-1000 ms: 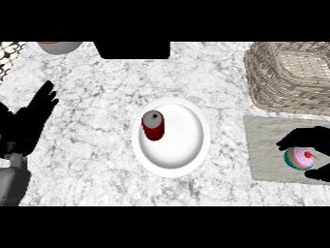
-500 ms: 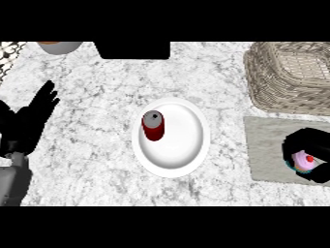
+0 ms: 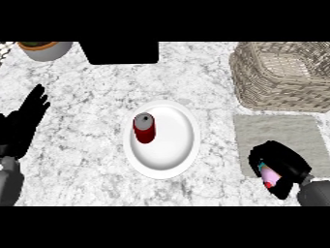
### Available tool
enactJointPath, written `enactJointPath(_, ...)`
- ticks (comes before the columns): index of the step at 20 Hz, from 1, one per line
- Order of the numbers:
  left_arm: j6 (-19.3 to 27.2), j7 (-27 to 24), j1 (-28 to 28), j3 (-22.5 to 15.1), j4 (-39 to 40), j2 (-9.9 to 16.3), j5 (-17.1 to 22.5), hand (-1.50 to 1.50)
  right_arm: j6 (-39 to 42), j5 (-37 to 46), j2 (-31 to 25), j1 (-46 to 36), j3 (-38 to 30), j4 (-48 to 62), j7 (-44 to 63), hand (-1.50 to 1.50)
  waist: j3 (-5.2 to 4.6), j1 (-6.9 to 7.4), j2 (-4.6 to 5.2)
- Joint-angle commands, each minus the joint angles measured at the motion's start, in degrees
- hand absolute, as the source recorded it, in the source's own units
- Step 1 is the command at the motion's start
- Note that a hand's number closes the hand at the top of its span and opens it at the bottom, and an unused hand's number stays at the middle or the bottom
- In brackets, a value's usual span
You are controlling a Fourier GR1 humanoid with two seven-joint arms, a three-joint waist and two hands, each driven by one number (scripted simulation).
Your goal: Pick the cupcake from the placemat and place it in the basket
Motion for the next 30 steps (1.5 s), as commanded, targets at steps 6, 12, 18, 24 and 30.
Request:
enactJointPath(6,-0.4,-1.09,2.08,0.56,-0.54,0.13,0.19,0.0,1.84,-10.89,16.03,11.76,0.15,-18.86,10.57,1.5,1.8,-0.49,0.91)
enactJointPath(12,0.23,-0.94,2.27,0.01,-1.12,-0.82,-0.27,0.0,-1.32,-13.14,18.03,21.68,1.34,-45.8,19.37,1.5,1.84,-0.27,1.04)
enactJointPath(18,0.37,0.03,1.27,-1.43,-1.92,-1.41,-1.42,0.0,1.48,-10.93,16.78,26.94,0.29,-71.19,38.8,1.5,1.89,1.25,1.54)
enactJointPath(24,0.52,-2.06,-0.8,-2.19,-0.72,-2.71,-2.53,0.0,10.02,-13.34,17.43,10.25,-8.0,-80.59,61.58,1.5,1.87,3.14,2.06)
enactJointPath(30,-1.69,-4.24,-0.92,-1.75,2.65,-2.8,-2.57,0.0,10.42,-14.7,19.79,-8.67,-15.84,-69.99,69.97,1.5,1.96,3.36,2.07)
